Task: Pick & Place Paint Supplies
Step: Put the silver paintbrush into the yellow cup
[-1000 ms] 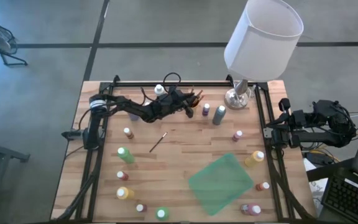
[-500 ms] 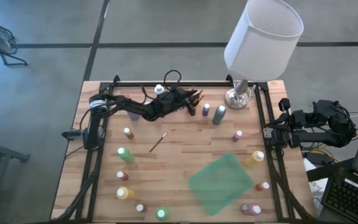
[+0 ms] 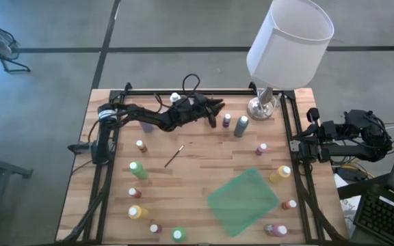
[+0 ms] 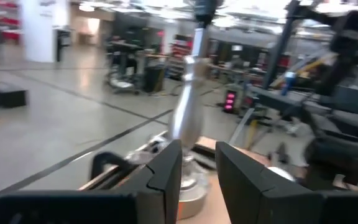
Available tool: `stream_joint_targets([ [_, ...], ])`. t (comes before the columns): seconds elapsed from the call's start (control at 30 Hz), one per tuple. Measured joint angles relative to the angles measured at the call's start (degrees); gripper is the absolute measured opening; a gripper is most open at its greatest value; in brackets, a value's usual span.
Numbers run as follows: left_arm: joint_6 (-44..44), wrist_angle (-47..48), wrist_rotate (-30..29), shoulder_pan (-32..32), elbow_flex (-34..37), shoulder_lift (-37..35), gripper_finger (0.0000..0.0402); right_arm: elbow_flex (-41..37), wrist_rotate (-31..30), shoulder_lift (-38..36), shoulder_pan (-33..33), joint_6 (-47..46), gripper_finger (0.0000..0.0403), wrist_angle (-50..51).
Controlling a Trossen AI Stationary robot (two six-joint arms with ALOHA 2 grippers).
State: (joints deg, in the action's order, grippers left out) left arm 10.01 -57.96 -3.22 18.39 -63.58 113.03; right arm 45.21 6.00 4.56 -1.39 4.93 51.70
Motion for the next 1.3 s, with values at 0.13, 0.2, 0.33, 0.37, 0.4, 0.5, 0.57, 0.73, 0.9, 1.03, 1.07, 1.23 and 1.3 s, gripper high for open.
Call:
stream_joint_targets([
  [0.13, -0.4, 0.1, 6.1, -0.1, -0.8, -1.0, 0.0104, 0.0, 0.0, 0.0, 0.0, 0.0, 0.0008, 0.0],
  [0.2, -1.2, 0.3, 8.5, -0.3, -0.9, -2.1, 0.0104, 0.0, 0.0, 0.0, 0.0, 0.0, 0.0008, 0.0],
  [0.33, -4.3, 2.6, 10.0, -1.2, -0.9, -5.3, 0.0104, 0.0, 0.0, 0.0, 0.0, 0.0, 0.0008, 0.0],
  [0.37, -5.4, 3.7, 10.1, -1.6, -0.9, -6.4, 0.0104, 0.0, 0.0, 0.0, 0.0, 0.0, 0.0008, 0.0],
  [0.4, -6.5, 4.8, 10.1, -2.0, -0.9, -7.5, 0.0104, 0.0, 0.0, 0.0, 0.0, 0.0, 0.0008, 0.0],
  [0.5, -10.3, 8.3, 10.0, -3.3, -0.9, -10.7, 0.0103, 0.0, 0.0, 0.0, 0.0, 0.0, 0.0008, 0.0],
  [0.57, -12.7, 10.9, 9.9, -4.4, -0.9, -12.7, 0.0103, 0.0, 0.0, 0.0, 0.0, 0.0, 0.0008, 0.0],
  [0.73, -17.9, 17.3, 9.6, -7.1, -1.0, -18.4, 0.0103, 0.0, 0.0, 0.0, 0.0, 0.0, 0.0008, 0.0],
  [0.9, -19.4, 24.6, 8.8, -9.3, -1.0, -24.2, 0.0103, 0.0, 0.0, 0.0, 0.0, 0.0, 0.0008, 0.0],
  [1.03, -21.7, 32.0, 4.4, -11.0, -1.0, -29.0, 0.0103, 0.0, 0.0, 0.0, 0.0, 0.0, 0.0008, 0.0],
  [1.07, -23.2, 34.1, 2.1, -11.7, -1.0, -30.0, 0.0103, 0.0, 0.0, 0.0, 0.0, 0.0, 0.0008, 0.0],
  [1.23, -27.3, 49.3, -16.3, -15.9, -4.2, -33.6, 0.0103, 0.0, 0.0, 0.0, 0.0, 0.0, 0.0008, 0.0],
  [1.3, -26.3, 57.0, -23.9, -17.7, -6.7, -34.1, 0.0103, 0.0, 0.0, 0.0, 0.0, 0.0, 0.0008, 0.0],
])
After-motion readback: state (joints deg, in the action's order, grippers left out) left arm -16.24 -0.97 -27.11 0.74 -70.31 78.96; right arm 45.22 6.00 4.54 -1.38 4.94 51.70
